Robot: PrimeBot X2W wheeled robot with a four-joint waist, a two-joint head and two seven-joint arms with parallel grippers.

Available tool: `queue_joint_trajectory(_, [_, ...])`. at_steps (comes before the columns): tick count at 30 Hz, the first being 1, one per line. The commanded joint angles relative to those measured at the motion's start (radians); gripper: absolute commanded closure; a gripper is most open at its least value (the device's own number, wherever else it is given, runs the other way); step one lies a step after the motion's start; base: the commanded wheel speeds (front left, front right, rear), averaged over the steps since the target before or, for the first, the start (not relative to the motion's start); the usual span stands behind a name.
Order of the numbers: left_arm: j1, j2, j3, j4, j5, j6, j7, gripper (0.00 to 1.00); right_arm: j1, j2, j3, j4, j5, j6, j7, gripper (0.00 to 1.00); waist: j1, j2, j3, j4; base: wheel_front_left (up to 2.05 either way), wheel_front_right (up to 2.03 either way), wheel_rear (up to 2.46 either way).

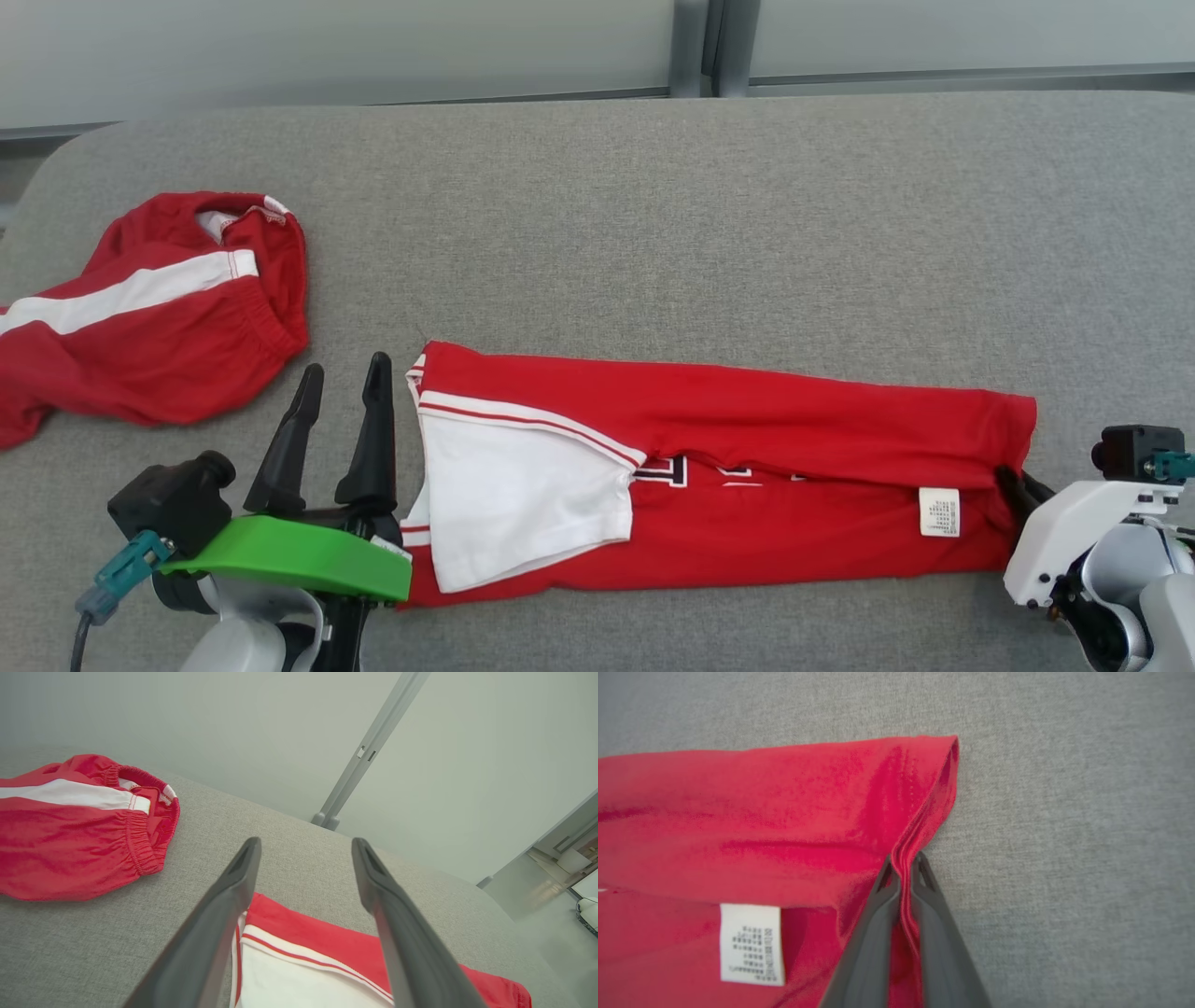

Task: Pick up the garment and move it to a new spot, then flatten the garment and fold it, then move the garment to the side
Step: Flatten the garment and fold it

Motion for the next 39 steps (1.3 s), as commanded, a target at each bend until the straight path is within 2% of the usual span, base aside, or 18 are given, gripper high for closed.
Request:
queue_joint_trajectory(1, [0.003,0.004,0.005,-0.002,0.001,0.007,-0.008,0.00,-0.019,-0.009,-0.013,-0.010,0.019,-0.002,0.011,1.00,0.0000,0.0109,-0.001,-0.009,0.00,0.00,0.00])
queue_joint_trajectory(5, [0.000,0.010,0.006,-0.012,0.012,0.008,-0.010,0.00,-0.040,-0.038,-0.032,-0.066,0.067,-0.002,0.055,1.00,0.0000,0.0109,-0.001,-0.031,0.00,0.00,0.00])
queue_joint_trajectory(13, [-0.017,0.026,0.002,-0.036,0.039,0.023,-0.012,0.00,-0.049,-0.126,-0.141,-0.172,0.058,-0.002,0.157,1.00,0.0000,0.0109,-0.007,-0.070,0.00,0.00,0.00])
queue_joint_trajectory(18, [-0.019,0.023,-0.002,-0.035,0.044,0.028,-0.014,0.00,-0.061,-0.134,-0.235,-0.191,0.042,-0.002,0.194,1.00,0.0000,0.0109,-0.007,-0.078,0.00,0.00,0.00])
queue_joint_trajectory(25, [-0.031,0.011,-0.002,-0.021,0.039,0.021,-0.019,0.00,-0.046,-0.059,-0.303,-0.256,0.081,-0.002,0.217,1.00,0.0000,0.0109,-0.004,-0.074,0.00,0.00,0.00])
queue_joint_trajectory(28, [-0.036,0.006,0.003,-0.017,0.034,0.021,-0.025,0.00,-0.010,-0.014,-0.306,-0.311,0.118,-0.002,0.238,1.00,0.0000,0.0109,-0.005,-0.073,0.00,0.00,0.00])
queue_joint_trajectory(30, [-0.036,0.007,0.006,-0.017,0.032,0.021,-0.027,0.00,0.017,0.038,-0.313,-0.378,0.163,-0.001,0.276,1.00,0.0000,0.0109,-0.007,-0.077,0.00,0.00,0.00])
queue_joint_trajectory(34, [-0.029,0.016,0.013,-0.017,0.030,0.024,-0.028,0.00,0.051,0.099,-0.276,-0.496,0.216,-0.001,0.333,1.00,0.0000,0.0109,-0.013,-0.088,0.00,0.00,0.00])
queue_joint_trajectory(39, [-0.025,0.017,0.011,-0.017,0.027,0.025,-0.028,0.00,0.081,0.139,-0.192,-0.628,0.250,-0.001,0.388,1.00,0.0000,0.0109,-0.024,-0.094,0.00,0.00,0.00])
